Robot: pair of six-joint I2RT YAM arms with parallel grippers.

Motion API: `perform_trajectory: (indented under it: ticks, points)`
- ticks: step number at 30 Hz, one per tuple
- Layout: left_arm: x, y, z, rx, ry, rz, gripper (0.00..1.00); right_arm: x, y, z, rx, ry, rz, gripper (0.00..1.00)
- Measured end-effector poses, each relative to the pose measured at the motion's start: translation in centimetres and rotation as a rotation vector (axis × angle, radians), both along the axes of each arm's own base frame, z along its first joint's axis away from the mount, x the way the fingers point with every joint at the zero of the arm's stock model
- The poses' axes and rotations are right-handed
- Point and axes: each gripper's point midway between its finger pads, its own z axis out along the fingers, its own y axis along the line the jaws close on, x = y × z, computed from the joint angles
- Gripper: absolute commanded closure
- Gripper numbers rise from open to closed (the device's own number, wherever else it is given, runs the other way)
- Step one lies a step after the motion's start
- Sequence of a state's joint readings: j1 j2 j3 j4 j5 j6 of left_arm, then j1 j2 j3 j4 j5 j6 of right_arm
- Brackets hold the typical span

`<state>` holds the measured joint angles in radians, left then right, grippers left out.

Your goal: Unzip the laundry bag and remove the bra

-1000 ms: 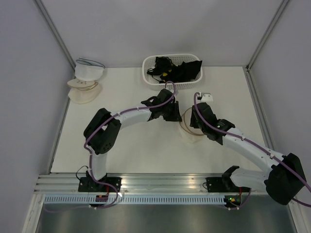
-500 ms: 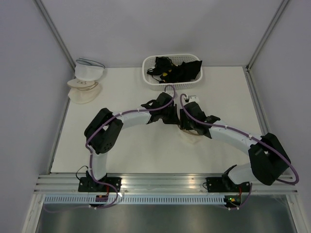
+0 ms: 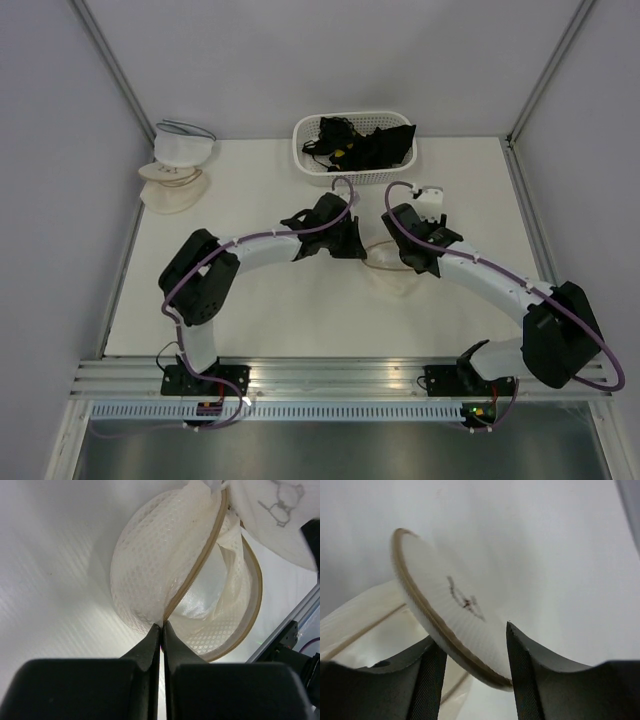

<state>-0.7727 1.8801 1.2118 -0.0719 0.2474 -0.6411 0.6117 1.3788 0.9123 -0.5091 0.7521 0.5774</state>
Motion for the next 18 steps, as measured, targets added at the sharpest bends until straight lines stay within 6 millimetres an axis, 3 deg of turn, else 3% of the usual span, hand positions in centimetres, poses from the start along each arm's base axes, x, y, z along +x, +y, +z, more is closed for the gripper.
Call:
perform_trajectory:
  ticks: [6,11,14,18]
  points:
    - [-1.0,3.3,0.6,0.005,0.003,0.038,0.98,-0.8,-6.9,1.4,-0.097,-0.021,-0.228,0.44]
    - [-1.0,5.8,1.8,-0.004,-0.016,0.077,0.98,-2.4,-10.4,4.2,-0.124,-0.096,-0.358,0.42]
    - [-1.1,6.3,2.1,-0.007,-0.025,0.082,0.98,-2.5,-9.9,6.2,-0.048,-0.159,-0.321,0.41]
    - [-1.4,6.3,1.8,-0.004,-0.017,0.074,0.98,-1.2,-5.5,7.4,0.179,-0.218,-0.091,0.4]
